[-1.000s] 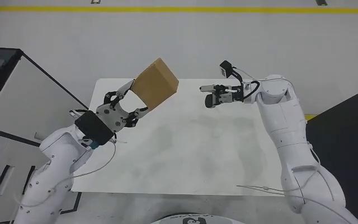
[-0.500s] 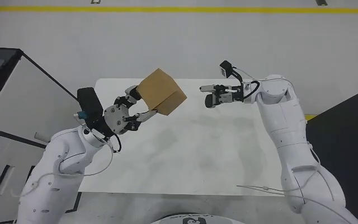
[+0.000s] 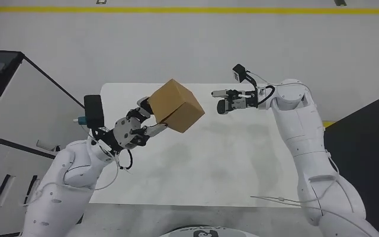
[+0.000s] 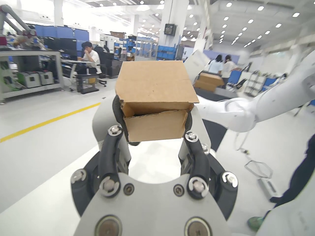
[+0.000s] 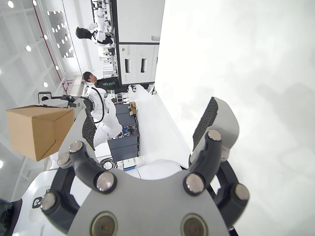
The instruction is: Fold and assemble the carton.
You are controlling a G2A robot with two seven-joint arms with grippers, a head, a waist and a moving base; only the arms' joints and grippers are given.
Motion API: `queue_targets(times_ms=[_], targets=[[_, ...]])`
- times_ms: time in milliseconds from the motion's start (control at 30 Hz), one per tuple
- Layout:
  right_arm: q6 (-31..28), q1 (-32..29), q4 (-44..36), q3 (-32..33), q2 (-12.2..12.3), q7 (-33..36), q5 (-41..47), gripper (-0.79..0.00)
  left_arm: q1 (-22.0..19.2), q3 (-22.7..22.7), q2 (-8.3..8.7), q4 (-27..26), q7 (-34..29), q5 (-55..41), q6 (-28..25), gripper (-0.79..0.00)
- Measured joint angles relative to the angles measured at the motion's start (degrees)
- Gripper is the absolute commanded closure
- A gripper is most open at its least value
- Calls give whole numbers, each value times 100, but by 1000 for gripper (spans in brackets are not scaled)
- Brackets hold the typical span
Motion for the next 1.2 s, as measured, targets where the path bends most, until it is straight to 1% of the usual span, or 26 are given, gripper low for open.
queue_targets(times_ms=[67,167,267,333,400,600,667,733,867,1000,1067,1133,1200], targets=[[0,0,0,0,0,0,0,-785,-23,46,22,33,-297,-590,-155,0],[0,0,0,0,0,0,0,-785,-49,119,51,49,-700,-1406,-186,0],[0,0,0,0,0,0,0,-785,-62,191,89,45,-1200,-2201,-66,0],[0,0,0,0,0,0,0,-785,-89,192,104,34,-1413,-2657,67,0],[0,0,0,0,0,0,0,-785,-115,176,110,21,-1491,-2864,91,0],[0,0,0,0,0,0,0,-785,-110,182,107,17,-1469,-2835,89,0],[0,0,0,0,0,0,0,-785,-78,265,93,-29,-1399,-3016,141,0],[0,0,0,0,0,0,0,-785,-36,401,86,-77,-1495,-3445,215,0],[0,0,0,0,0,0,0,-785,1,581,95,-108,-1891,-4549,413,0],[0,0,0,0,0,0,0,-785,14,623,116,-108,-2384,-5598,792,0],[0,0,0,0,0,0,0,-785,4,552,122,-67,-2544,-6124,1002,0],[0,0,0,0,0,0,0,-785,-5,477,122,-23,-2578,-6336,1101,0],[0,0,0,0,0,0,0,-785,-7,469,122,-17,-2578,-6342,1109,0]])
